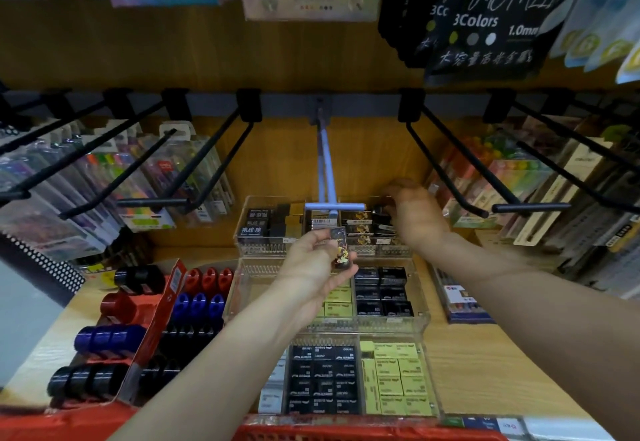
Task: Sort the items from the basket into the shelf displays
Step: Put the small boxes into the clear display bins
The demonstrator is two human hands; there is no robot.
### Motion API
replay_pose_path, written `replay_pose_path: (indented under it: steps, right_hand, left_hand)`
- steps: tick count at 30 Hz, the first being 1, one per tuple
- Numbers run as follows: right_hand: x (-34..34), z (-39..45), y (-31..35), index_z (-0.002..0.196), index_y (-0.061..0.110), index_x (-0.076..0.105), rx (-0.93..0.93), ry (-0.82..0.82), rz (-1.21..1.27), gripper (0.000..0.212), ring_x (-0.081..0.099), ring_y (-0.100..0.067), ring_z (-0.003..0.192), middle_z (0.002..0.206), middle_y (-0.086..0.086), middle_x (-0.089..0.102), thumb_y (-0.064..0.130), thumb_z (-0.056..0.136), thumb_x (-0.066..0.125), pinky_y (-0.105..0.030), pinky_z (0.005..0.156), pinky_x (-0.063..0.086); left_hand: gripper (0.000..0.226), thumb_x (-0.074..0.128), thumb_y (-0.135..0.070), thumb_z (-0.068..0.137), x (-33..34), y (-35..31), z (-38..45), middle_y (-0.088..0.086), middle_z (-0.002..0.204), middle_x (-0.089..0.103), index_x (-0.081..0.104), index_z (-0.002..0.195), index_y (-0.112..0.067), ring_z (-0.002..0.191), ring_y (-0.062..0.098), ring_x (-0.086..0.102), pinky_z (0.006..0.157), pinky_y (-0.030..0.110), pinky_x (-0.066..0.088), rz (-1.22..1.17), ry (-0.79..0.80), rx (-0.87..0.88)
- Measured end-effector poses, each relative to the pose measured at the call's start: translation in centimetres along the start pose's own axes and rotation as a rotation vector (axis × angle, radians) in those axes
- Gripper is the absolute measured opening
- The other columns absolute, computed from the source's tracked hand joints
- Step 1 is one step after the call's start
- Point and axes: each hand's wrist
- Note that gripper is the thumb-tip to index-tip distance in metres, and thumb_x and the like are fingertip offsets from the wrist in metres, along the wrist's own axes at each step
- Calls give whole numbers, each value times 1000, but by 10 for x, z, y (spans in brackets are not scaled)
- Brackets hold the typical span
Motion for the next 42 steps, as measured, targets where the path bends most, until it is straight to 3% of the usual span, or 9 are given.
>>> replay_pose_path:
  steps: [4, 8, 20, 25, 30, 33, 36, 39, 42]
  right_hand:
    - [9, -32, -9, 136, 21, 52, -219, -122, -310, 46, 56, -22, 121, 136, -2, 57, 46, 105, 29, -45, 105, 41]
    - [24, -63, -12, 151, 23, 32, -194, 12, -444, 76, 29, -15, 145, 157, 3, 35, 68, 94, 8, -60, 117, 6]
    - [18, -30, -8, 154, 20, 18, -153, 68, -319, 76, 34, -23, 142, 158, -6, 30, 68, 95, 13, -59, 115, 13]
    - [21, -33, -7, 155, 16, 17, -115, 120, -297, 74, 8, -20, 152, 163, -4, 17, 64, 98, 15, -60, 118, 3]
    - [15, -78, -4, 138, 22, 51, -353, -94, 263, 41, 47, -12, 128, 140, 3, 50, 12, 98, 48, -41, 111, 38]
    - [0, -114, 11, 121, 27, 65, -387, -89, 560, 27, 63, -1, 98, 117, 18, 58, 23, 95, 59, -26, 86, 55]
    - [-13, -137, 23, 117, 25, 68, -474, -166, 529, 34, 64, 1, 87, 108, 18, 59, 28, 84, 76, -11, 74, 54]
    - [-20, -138, 25, 110, 21, 73, -452, -240, 443, 28, 63, -5, 79, 101, 14, 62, 22, 83, 78, -16, 73, 54]
    - [-22, -117, 15, 113, 21, 72, -318, -238, 287, 26, 61, -7, 83, 105, 8, 64, 25, 88, 72, -26, 83, 54]
  left_hand:
    - [18, 49, -2, 101, -1, -2, -3, 15, 124, 56, 57, 108, -17, 97, 25, 71, 79, 39, 62, -12, 8, 5]
    - [20, 49, -2, 100, -2, -3, -9, 16, 128, 55, 57, 102, -20, 95, 25, 72, 79, 38, 61, -21, -10, 9]
    - [19, 49, -1, 100, -1, -3, -13, 15, 124, 61, 58, 110, -16, 106, 28, 68, 84, 39, 59, 19, -28, 41]
    - [20, 61, -2, 94, -3, -1, -12, 10, 109, 70, 63, 110, -13, 102, 21, 67, 81, 27, 56, 31, -102, 94]
    - [32, 63, 3, 90, -8, -6, -31, 14, 94, 76, 56, 121, 3, 86, 20, 75, 76, 27, 61, -138, -14, 53]
    - [37, 64, 3, 89, -9, -9, -51, 17, 100, 75, 54, 125, 4, 91, 22, 74, 76, 27, 61, -125, 18, 57]
    - [30, 65, 2, 88, -9, -9, -70, 17, 97, 76, 57, 117, 3, 92, 23, 74, 74, 26, 60, -84, 59, 71]
    - [27, 66, -4, 89, -8, -7, -75, 14, 105, 74, 60, 115, 0, 98, 22, 73, 86, 31, 59, 28, 81, 79]
    - [35, 65, -24, 94, -12, -8, -61, 1, 131, 63, 58, 128, -19, 121, 18, 59, 105, 40, 47, 637, -23, 283]
Point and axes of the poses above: each hand's wrist, its own z-axis towards the middle knuckle, its own x-axis out of the palm, y = z × x
